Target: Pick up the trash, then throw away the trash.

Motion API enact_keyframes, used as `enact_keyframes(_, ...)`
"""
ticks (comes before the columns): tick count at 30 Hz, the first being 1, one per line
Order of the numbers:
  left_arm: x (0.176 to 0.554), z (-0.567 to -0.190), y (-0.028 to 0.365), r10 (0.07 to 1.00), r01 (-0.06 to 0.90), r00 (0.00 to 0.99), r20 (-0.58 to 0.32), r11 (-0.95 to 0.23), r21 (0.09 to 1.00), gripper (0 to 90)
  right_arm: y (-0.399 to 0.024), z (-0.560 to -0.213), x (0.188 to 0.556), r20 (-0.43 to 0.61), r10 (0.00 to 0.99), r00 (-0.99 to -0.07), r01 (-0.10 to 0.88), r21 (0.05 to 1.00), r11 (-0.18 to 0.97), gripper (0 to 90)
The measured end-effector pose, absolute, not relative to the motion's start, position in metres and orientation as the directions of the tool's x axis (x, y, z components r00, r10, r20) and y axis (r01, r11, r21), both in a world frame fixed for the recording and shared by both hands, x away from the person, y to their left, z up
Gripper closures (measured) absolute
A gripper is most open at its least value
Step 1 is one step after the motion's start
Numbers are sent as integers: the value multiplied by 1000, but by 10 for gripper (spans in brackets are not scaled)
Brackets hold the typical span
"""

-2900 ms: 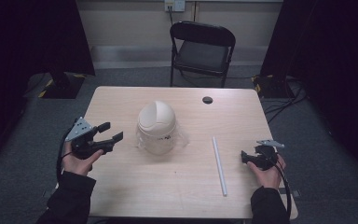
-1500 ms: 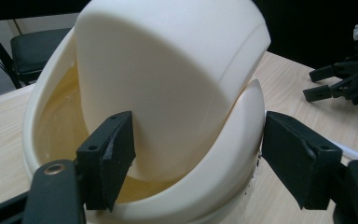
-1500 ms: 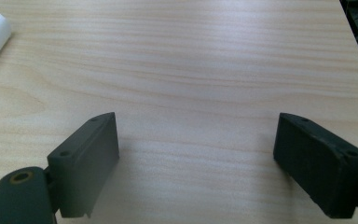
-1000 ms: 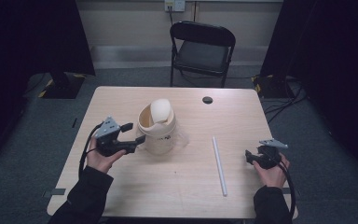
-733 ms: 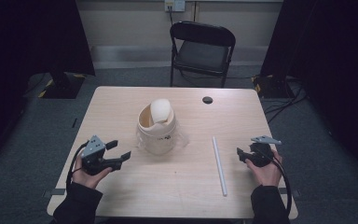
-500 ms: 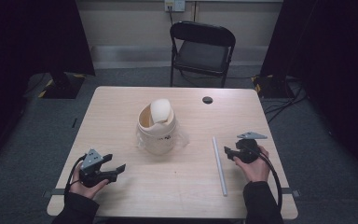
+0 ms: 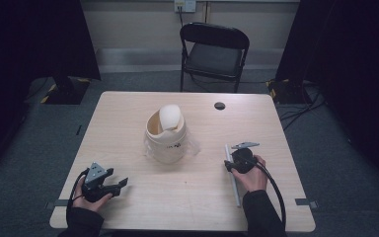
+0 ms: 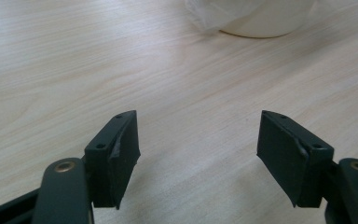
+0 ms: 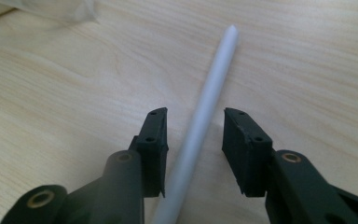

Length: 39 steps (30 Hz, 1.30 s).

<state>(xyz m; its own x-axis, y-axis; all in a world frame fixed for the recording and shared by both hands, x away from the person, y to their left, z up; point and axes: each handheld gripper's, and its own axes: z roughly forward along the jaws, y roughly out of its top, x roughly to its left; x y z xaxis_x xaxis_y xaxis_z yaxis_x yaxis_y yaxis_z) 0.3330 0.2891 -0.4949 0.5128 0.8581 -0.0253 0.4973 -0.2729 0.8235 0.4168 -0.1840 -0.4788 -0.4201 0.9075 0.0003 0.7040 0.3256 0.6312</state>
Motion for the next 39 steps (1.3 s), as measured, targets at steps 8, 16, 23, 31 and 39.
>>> enact_keyframes(8, 333, -496, 289, 861, 501, 508, -30, -267, 823, 301, -185, -480, 415, 6, 929, -370, 722, 632, 283, 809)
enact_keyframes(16, 334, -496, 289, 862, 490, 506, -31, -258, 832, 307, -194, -476, 413, 35, 931, -363, 697, 673, 246, 818)
enact_keyframes(23, 337, -496, 289, 864, 479, 503, -32, -248, 842, 308, -205, -461, 411, 68, 921, -383, 618, 760, 201, 818)
enact_keyframes(31, 336, -494, 289, 862, 465, 506, -29, -245, 851, 309, -215, -428, 402, 101, 891, -442, 459, 879, 129, 818)
enact_keyframes(39, 335, -489, 290, 870, 451, 490, -48, -206, 869, 310, -220, -401, 392, 110, 858, -501, 321, 945, 66, 818)
